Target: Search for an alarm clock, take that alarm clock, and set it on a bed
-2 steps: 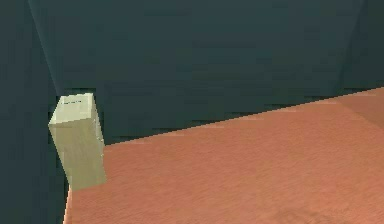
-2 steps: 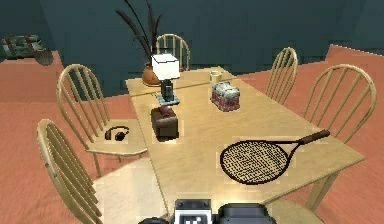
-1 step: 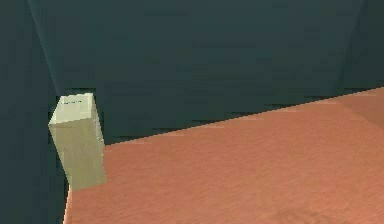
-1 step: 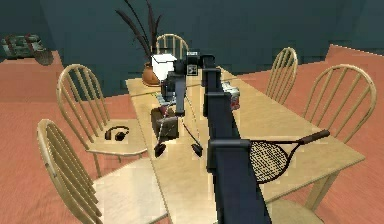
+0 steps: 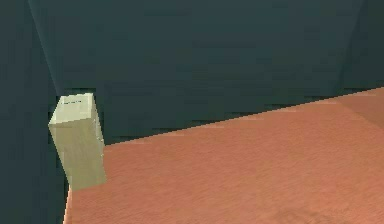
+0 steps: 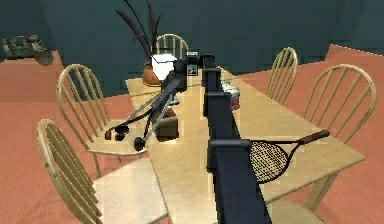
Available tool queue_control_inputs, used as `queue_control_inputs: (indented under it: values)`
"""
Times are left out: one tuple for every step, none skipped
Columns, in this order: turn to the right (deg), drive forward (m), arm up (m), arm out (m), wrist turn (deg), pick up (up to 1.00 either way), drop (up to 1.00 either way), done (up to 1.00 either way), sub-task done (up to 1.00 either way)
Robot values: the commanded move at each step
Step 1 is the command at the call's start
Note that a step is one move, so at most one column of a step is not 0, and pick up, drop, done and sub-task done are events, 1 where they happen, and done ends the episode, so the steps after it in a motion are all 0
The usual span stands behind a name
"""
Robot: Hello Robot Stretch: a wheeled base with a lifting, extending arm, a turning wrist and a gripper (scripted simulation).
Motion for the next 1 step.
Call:
queue_control_inputs:
  values:
    - [0.0, 0.00, 0.00, 0.00, 45.0, 0.00, 0.00, 0.00, 0.00]
